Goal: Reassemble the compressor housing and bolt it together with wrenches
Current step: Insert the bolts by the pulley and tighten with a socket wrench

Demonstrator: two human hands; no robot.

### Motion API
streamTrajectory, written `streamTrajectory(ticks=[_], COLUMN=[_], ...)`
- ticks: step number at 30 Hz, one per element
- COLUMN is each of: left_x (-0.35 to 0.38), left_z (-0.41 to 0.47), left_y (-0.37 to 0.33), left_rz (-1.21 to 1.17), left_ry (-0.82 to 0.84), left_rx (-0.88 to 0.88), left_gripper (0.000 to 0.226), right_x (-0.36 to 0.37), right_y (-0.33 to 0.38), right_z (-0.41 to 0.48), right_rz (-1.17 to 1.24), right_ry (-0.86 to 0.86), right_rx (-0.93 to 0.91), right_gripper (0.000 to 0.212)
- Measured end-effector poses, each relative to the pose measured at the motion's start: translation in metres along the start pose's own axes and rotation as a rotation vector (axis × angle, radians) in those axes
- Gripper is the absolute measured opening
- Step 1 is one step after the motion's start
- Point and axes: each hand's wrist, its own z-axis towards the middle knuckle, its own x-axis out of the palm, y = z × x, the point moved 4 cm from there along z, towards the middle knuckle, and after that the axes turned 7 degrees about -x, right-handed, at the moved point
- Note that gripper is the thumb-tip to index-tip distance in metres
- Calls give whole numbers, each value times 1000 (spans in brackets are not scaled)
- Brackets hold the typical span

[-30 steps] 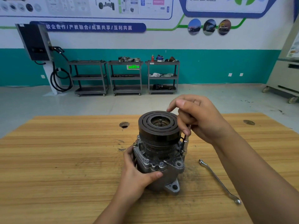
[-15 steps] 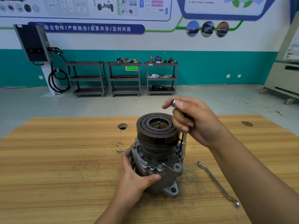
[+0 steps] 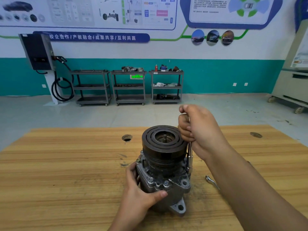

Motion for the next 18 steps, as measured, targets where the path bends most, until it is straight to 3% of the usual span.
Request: streamTrajectory(ticks=[2, 4, 10, 13, 18], left_x=[0, 0, 1, 0, 1], left_z=[0, 0, -1, -3, -3], left_y=[0, 0, -1, -3, -5], left_rz=[1, 1, -38, -45, -48], left_ry=[-4, -9, 3, 21, 19], left_rx=[-10, -13, -2, -2, -10], left_gripper=[103, 105, 105, 106, 113], right_x=[-5, -9, -21, -26, -24], right_y=[0, 0, -4, 0, 8], right_z=[-6, -12, -31, -39, -41], right_rz=[-6, 78, 276, 129, -59], right_ry=[-205, -275, -89, -81, -82], right_rx=[-95, -142, -238, -405, -460], right_gripper=[25, 27, 25, 7, 17])
